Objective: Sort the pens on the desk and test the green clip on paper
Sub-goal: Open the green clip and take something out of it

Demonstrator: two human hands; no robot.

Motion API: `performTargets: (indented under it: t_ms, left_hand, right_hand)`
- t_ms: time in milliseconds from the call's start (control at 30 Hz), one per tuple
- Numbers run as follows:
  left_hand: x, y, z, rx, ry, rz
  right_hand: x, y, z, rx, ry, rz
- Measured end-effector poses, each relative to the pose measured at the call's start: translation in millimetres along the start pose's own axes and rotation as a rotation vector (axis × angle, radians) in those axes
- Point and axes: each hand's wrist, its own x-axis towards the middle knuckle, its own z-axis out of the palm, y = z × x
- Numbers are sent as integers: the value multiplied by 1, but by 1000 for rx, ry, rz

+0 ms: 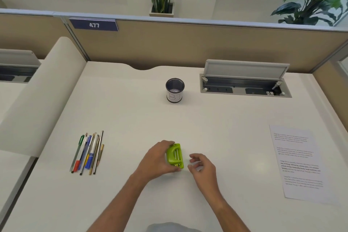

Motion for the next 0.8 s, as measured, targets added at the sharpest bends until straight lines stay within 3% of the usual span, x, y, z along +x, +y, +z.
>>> performTargets:
  t_ms: [333, 400, 600, 800]
  left_hand:
    - [-29, -35, -20, -307, 51, -131]
    - [-34, -39, -20, -303, 41, -133]
    - [-38, -42, -25, -209, -30, -108]
    - [-30, -34, -29, -49, -85, -47]
  right_hand:
    - [0, -2, -7, -46, -30, -22]
    - [3, -1, -4, -139, -54, -71]
    - [22, 0, 4, -733, -225, -289]
    - [37, -1, 8, -752, -254, -338]
